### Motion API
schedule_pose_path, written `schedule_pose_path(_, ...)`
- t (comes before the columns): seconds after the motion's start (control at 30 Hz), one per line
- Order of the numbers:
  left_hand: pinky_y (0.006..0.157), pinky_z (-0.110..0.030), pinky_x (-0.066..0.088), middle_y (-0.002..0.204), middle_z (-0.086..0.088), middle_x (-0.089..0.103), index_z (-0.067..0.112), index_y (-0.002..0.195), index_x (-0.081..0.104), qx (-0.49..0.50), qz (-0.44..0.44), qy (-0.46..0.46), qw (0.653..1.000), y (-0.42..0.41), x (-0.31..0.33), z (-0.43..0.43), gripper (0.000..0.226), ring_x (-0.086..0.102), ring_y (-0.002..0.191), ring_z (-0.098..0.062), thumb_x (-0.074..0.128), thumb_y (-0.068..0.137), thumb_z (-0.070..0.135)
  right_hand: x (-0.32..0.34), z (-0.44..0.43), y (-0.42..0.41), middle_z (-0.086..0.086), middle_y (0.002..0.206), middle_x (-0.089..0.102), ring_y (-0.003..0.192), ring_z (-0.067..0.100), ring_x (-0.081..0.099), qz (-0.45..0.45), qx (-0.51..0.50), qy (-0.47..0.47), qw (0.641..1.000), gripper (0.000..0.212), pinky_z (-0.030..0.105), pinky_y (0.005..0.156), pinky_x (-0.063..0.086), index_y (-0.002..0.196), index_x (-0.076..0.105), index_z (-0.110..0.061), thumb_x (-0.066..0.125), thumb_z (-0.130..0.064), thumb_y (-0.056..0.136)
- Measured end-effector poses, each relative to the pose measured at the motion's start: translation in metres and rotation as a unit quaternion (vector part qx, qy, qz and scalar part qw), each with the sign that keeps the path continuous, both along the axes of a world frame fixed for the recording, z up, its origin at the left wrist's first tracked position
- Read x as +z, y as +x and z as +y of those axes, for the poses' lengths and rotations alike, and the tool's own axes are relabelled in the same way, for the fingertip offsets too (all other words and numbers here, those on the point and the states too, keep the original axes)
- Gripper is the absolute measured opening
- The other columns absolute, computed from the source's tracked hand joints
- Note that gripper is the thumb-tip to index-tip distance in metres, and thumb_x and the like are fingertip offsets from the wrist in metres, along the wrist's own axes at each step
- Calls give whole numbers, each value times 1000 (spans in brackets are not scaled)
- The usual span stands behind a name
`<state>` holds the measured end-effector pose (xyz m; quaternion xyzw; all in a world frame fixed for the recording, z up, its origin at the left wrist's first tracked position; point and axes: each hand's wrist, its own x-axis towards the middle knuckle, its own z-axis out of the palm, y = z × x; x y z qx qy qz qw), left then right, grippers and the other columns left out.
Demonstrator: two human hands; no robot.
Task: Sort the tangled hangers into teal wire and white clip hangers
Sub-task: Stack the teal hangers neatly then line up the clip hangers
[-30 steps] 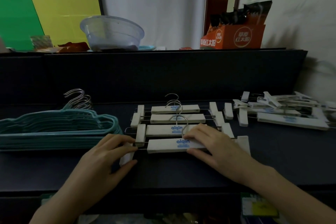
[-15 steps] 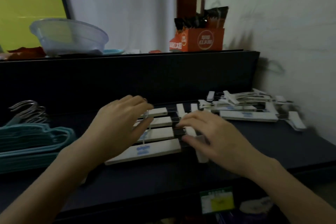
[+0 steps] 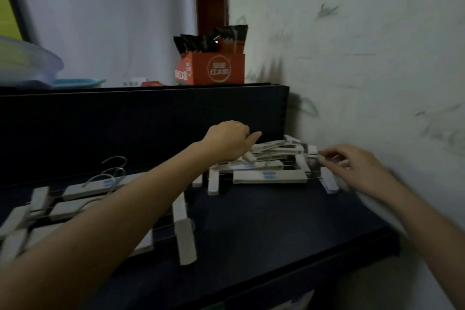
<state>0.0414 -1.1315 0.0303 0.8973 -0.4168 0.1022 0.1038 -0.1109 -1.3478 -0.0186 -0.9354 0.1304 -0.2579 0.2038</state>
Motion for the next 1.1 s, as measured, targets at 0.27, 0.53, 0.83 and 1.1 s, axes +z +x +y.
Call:
schedule_pose_path(0.27,56,-27,35,63,0,43,14,61,40,45,81,163,982,32,-2,-68,40,39,55,-14,51,90,39,9,-25,10,7,110,62,97,20,59,15,-5,-16,1000,23,38,89,47,109,65,-12,60,-14,87)
schedule_pose_path(0.53,50,-23,30,62,0,40,13,63,42,12,131,146,980,40,5,-67,41,35,53,-12,44,95,39,24,-26,36,-2,101,58,92,15,57,-19,38,-38,998,19,30,84,45,106,65,-14,56,-14,90)
schedule_pose_path(0.83,65,-25,40,82,-4,54,9,108,58,39,121,3,992,38,61,29,39,47,71,-16,42,93,40,28,0,110,8,126,59,109,21,56,162,89,-126,975,34,30,90,43,127,54,-15,48,-26,95)
schedule_pose_path(1.1,65,-31,50,84,-5,56,16,107,57,83,106,-45,990,12,55,123,28,54,72,-18,46,91,35,23,-2,140,8,121,60,108,22,57,336,98,-173,921,35,30,90,45,122,57,-12,55,-30,92)
